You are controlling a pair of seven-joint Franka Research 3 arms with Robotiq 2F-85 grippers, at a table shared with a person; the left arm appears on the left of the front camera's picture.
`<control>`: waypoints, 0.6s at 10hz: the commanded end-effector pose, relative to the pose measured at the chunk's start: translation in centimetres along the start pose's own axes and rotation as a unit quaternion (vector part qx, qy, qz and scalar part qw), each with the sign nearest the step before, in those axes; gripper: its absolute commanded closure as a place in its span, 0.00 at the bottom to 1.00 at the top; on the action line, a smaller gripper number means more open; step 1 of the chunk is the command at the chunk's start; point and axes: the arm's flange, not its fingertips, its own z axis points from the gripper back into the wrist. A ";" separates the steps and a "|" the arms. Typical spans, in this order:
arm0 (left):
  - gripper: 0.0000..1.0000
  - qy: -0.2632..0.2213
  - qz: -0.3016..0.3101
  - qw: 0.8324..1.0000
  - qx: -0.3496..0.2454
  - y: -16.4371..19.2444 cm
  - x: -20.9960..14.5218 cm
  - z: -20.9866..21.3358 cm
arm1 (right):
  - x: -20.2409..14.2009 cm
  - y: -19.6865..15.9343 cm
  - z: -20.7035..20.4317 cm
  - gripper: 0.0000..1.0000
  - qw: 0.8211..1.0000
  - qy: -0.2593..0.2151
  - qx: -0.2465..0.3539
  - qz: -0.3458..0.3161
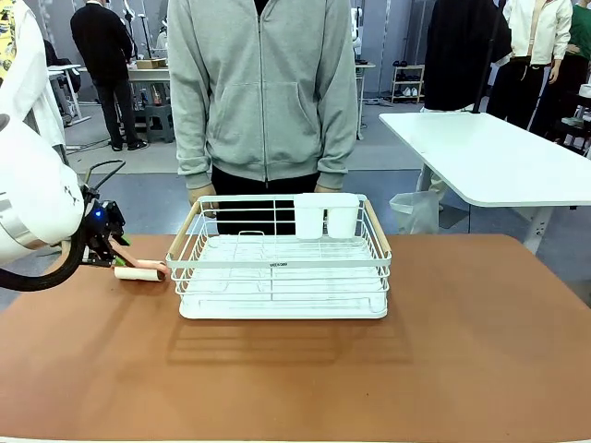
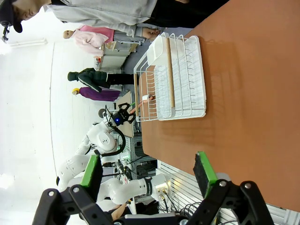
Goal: Clean the table.
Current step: Place the Lint Roller down when the Dish drying rack is positioned in the middle of the table.
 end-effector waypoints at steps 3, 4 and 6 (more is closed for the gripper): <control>0.00 0.015 0.007 0.999 0.029 0.3 0.4 2.9 | 0.0 0.3 0.1 0.00 1.000 -0.002 0.008 0.006; 0.00 0.019 -0.006 0.998 0.058 0.2 0.3 3.8 | 0.0 0.3 0.1 0.00 1.000 -0.002 0.008 0.006; 0.00 0.033 -0.021 0.996 0.086 -1.0 0.4 6.5 | 0.0 0.3 0.1 0.00 1.000 -0.002 0.008 0.006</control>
